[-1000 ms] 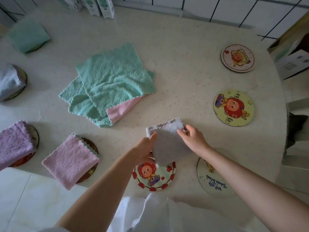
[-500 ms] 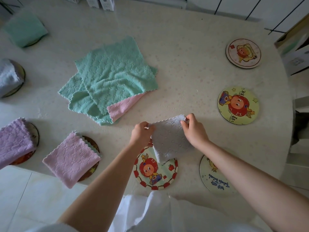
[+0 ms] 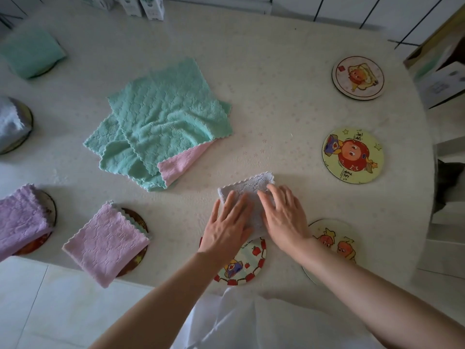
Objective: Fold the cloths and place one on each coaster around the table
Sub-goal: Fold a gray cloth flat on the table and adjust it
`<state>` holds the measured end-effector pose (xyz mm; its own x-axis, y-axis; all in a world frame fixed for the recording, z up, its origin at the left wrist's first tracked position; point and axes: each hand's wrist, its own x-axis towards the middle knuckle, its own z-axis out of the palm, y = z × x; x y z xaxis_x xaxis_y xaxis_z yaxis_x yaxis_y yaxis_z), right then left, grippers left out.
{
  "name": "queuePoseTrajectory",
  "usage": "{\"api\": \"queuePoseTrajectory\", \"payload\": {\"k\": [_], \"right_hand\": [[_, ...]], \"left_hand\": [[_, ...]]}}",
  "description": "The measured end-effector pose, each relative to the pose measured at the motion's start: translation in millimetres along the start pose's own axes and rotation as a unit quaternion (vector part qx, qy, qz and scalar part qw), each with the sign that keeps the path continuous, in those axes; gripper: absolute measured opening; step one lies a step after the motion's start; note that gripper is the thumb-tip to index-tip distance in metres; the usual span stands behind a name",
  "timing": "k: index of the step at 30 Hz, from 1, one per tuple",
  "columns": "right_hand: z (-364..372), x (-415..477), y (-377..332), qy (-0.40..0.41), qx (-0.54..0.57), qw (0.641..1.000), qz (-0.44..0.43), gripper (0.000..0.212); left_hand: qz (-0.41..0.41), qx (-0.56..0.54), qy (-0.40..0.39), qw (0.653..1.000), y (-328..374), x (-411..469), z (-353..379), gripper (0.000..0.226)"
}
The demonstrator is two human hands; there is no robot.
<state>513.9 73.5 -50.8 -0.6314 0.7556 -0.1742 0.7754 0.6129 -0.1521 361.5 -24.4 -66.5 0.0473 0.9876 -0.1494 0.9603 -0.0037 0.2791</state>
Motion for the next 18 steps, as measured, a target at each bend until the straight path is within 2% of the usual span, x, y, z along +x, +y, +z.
{"api": "queuePoseTrajectory", "payload": {"k": [4, 9, 11, 14, 18], "right_hand": [[8, -16, 8, 0.003, 0.014, 0.998, 0.06, 0.06], [8, -28, 15, -0.009, 0.029, 0.992, 0.119, 0.05], [6, -29, 17, -0.028, 0.04, 0.99, 0.133, 0.038], [3, -27, 17, -0.039, 0.095, 0.984, 0.148, 0.027], [-3, -20, 16, -0.061, 0.2, 0.958, 0.198, 0.015]], "left_hand": [[-0.045, 0.012, -0.042, 0.998, -7, -2, 3, 0.065], [-0.126, 0.006, -0.025, 0.992, -21, 13, -7, 0.068], [-0.154, -0.01, 0.008, 0.988, -28, 23, -13, 0.058], [-0.148, -0.005, 0.049, 0.988, -31, 39, -26, 0.035], [-0.23, -0.084, 0.006, 0.969, -31, 59, -37, 0.032]]}}
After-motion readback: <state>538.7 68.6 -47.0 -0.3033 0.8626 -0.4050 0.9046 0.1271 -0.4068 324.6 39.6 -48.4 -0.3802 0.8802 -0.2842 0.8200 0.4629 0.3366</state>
